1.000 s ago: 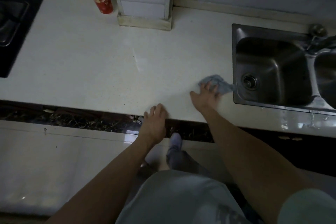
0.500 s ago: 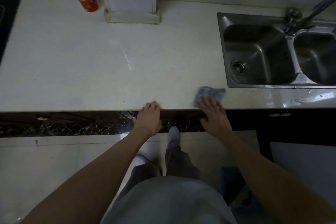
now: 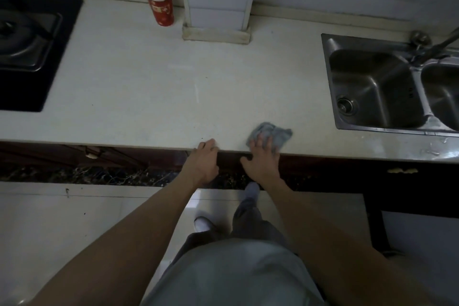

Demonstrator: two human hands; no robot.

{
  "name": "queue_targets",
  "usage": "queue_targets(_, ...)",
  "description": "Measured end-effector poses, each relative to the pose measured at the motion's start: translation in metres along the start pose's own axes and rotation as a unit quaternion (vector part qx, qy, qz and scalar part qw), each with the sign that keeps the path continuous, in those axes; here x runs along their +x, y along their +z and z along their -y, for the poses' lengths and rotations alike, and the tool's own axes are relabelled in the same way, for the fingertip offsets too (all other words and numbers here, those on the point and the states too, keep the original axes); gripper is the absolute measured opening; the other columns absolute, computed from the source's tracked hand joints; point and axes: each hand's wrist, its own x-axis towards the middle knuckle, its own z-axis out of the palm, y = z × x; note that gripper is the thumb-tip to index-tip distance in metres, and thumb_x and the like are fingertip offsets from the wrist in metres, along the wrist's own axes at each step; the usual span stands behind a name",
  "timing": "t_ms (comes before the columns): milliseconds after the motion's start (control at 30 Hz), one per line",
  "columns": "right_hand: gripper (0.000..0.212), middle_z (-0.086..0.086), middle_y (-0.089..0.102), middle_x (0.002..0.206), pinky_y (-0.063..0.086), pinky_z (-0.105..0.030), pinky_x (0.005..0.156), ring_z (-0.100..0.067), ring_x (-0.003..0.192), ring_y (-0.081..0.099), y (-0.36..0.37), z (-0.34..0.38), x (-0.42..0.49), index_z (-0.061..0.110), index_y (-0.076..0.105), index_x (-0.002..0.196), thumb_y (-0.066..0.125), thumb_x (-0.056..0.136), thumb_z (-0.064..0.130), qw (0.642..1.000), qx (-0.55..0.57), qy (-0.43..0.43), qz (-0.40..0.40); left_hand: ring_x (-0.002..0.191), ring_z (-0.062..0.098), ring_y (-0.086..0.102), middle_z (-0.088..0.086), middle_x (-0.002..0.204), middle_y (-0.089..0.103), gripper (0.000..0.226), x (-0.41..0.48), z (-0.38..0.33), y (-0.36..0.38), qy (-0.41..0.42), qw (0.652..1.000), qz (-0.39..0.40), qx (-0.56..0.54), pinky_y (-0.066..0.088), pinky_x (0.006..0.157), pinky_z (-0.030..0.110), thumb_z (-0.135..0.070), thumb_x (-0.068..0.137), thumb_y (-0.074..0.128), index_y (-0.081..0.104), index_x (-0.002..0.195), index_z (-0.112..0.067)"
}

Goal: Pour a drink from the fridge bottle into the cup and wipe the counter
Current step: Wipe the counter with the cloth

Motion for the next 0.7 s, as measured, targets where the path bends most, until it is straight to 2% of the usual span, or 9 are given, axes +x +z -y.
queue_targets(133,0.072,-0.009,-0.004,0.163,-0.006,-0.052,0.119,-0.031,0.149,-0.013,0.011,0.047,0.002,0.017,0.010,0.155,0.038,0.095,0.045,0.994,-0.053,-0.087,0.030,0.122,0.029,0.041,0.011,0.138,0.041,0.041,-0.003,0.006,-0.002,0.000,0.999,0.001,-0.035,0.041,0.103,0.043,-0.017,0.088,0.054,0.049,0.127,-0.004)
queue_targets(233,0.071,-0.008,-0.005,0.164,-0.007,-0.050,0.120,-0.028,0.149,-0.013,0.012,0.053,0.009,0.018,0.008,0.155,0.037,0.096,0.043,0.989,-0.083,-0.117,0.029,0.122,0.031,0.042,0.016,0.137,0.044,0.046,-0.001,0.005,-0.006,-0.007,0.999,0.003,-0.050,0.039,0.104,0.043,-0.017,0.090,0.052,0.043,0.132,0.000)
queue_targets(433,0.074,-0.003,-0.006,0.164,-0.005,-0.045,0.121,-0.024,0.150,-0.013,-0.007,0.038,0.047,0.023,0.003,0.156,0.039,0.095,0.045,0.978,-0.150,-0.144,0.024,0.123,0.031,0.043,0.016,0.138,0.045,0.043,0.007,0.012,-0.013,0.009,1.000,0.022,-0.020,0.040,0.102,0.042,-0.017,0.091,0.050,0.050,0.131,0.000)
queue_targets(567,0.075,-0.004,-0.001,0.164,-0.001,-0.044,0.120,-0.025,0.150,-0.007,-0.028,0.036,0.089,0.020,0.006,0.156,0.040,0.095,0.047,0.976,-0.163,-0.145,0.006,0.120,0.031,0.043,0.015,0.133,0.049,0.039,0.019,0.017,-0.020,0.018,0.999,0.020,-0.028,0.042,0.100,0.044,-0.017,0.089,0.051,0.055,0.124,-0.001)
queue_targets(700,0.074,-0.002,-0.003,0.164,-0.001,-0.044,0.120,-0.022,0.150,-0.008,-0.055,0.039,0.141,0.023,0.005,0.156,0.039,0.095,0.049,0.980,-0.152,-0.125,0.023,0.126,0.031,0.041,0.016,0.140,0.044,0.045,0.031,0.023,-0.039,0.026,0.999,0.012,-0.031,0.043,0.099,0.043,-0.013,0.087,0.053,0.053,0.129,0.001)
